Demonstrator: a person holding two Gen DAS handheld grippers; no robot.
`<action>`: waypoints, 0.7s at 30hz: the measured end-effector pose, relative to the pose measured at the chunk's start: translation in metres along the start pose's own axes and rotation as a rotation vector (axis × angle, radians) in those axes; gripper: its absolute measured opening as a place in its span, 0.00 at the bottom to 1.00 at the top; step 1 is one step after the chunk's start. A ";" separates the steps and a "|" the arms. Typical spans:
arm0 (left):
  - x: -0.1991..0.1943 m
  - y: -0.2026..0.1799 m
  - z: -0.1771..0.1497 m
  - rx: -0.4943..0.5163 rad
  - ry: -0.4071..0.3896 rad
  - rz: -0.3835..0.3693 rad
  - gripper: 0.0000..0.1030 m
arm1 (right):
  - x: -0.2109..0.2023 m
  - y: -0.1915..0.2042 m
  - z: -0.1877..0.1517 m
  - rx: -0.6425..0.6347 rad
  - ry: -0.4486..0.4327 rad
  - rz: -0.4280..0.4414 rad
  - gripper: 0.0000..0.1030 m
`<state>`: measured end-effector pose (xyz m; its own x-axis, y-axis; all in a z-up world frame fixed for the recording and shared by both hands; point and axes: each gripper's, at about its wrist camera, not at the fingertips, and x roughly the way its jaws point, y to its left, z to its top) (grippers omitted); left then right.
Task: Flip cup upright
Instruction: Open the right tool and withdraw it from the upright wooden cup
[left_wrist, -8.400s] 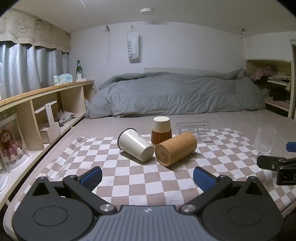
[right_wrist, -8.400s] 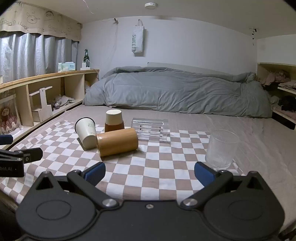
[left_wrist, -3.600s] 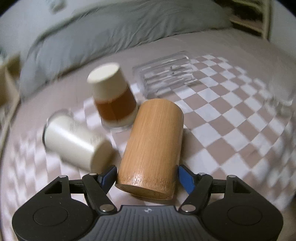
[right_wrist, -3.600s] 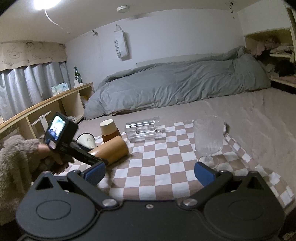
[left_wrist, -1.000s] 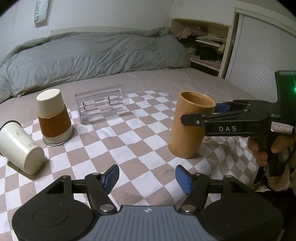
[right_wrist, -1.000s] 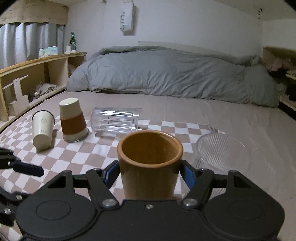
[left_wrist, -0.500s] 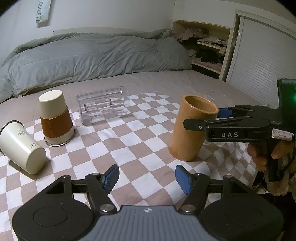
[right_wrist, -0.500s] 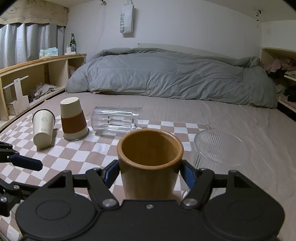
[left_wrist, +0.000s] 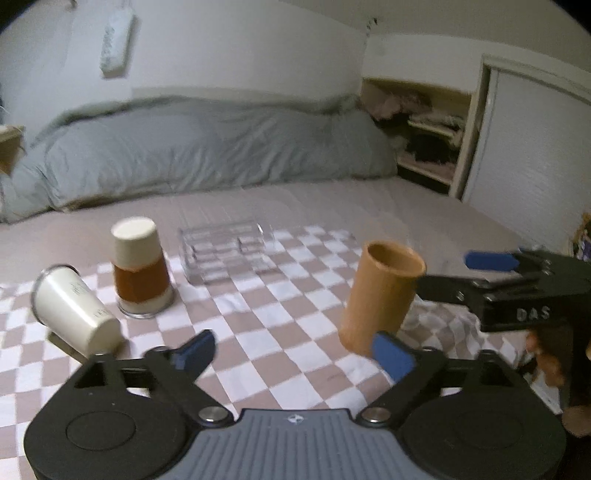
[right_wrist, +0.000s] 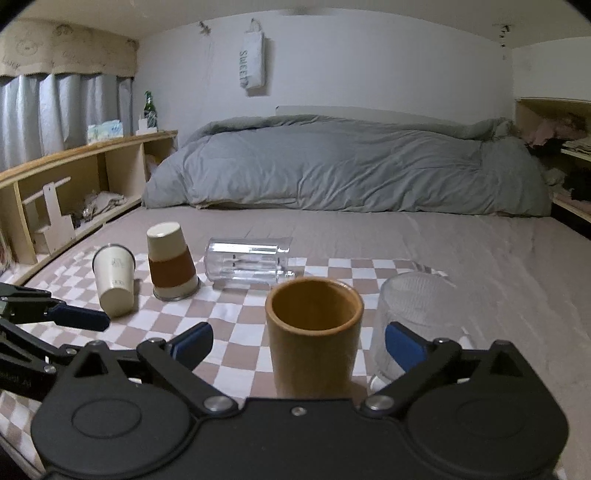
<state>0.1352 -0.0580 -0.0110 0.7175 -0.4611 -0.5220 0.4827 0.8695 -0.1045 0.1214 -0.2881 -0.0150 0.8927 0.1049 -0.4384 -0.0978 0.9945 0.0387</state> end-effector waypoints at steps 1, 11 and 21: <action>-0.006 -0.002 0.002 0.001 -0.017 0.010 0.95 | -0.007 0.001 0.001 0.008 -0.005 -0.006 1.00; -0.049 -0.007 0.000 -0.032 -0.084 0.081 1.00 | -0.061 0.011 -0.013 0.032 -0.051 -0.079 1.00; -0.080 -0.016 -0.032 -0.063 -0.106 0.186 1.00 | -0.088 0.019 -0.036 0.041 -0.068 -0.121 1.00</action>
<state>0.0541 -0.0290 0.0057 0.8419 -0.3048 -0.4453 0.3069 0.9492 -0.0694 0.0250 -0.2788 -0.0075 0.9246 -0.0169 -0.3805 0.0293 0.9992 0.0269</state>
